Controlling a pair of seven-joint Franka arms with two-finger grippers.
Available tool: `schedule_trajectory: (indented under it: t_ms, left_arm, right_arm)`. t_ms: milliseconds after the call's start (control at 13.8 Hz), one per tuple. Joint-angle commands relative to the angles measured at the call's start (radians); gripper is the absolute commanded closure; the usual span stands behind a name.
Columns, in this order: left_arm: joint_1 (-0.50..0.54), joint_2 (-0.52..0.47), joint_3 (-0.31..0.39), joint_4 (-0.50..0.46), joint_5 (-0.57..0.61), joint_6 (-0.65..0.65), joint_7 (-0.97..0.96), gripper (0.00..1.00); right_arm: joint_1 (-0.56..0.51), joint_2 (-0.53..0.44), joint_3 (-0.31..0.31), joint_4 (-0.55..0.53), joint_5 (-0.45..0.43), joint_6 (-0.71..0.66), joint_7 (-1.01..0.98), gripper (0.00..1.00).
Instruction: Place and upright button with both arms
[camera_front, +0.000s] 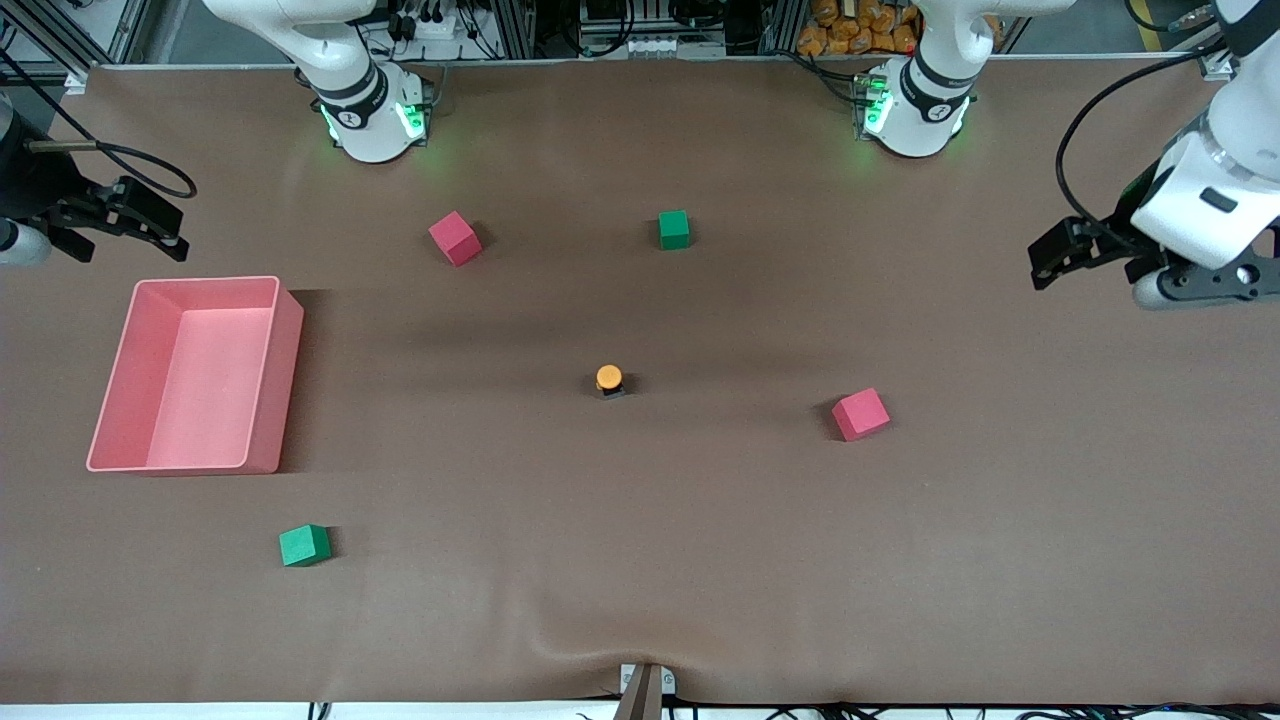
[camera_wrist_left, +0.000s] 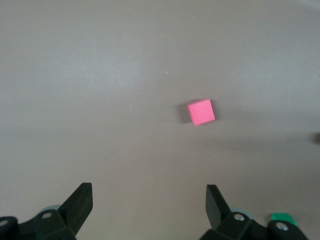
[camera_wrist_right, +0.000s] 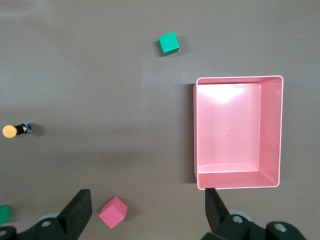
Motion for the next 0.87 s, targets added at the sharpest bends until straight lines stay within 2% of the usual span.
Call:
schedule_trajectory:
  t_ms: [0,290,798]
  left_arm:
    - [0.042,-0.079,-0.006,-0.083,-0.036,0.009,0.043,0.0]
    - [0.049,-0.162,-0.002,-0.147,-0.036,0.009,0.043,0.0]
    - [0.027,-0.157,0.005,-0.1,-0.025,-0.027,0.042,0.0]
  right_arm:
    - [-0.024,0.007,0.014,0.017,-0.003,-0.013,-0.019,0.0]
    - [-0.025,0.007,0.014,0.017,-0.003,-0.013,-0.019,0.0]
    - [-0.027,0.007,0.014,0.017,-0.003,-0.011,-0.019,0.0]
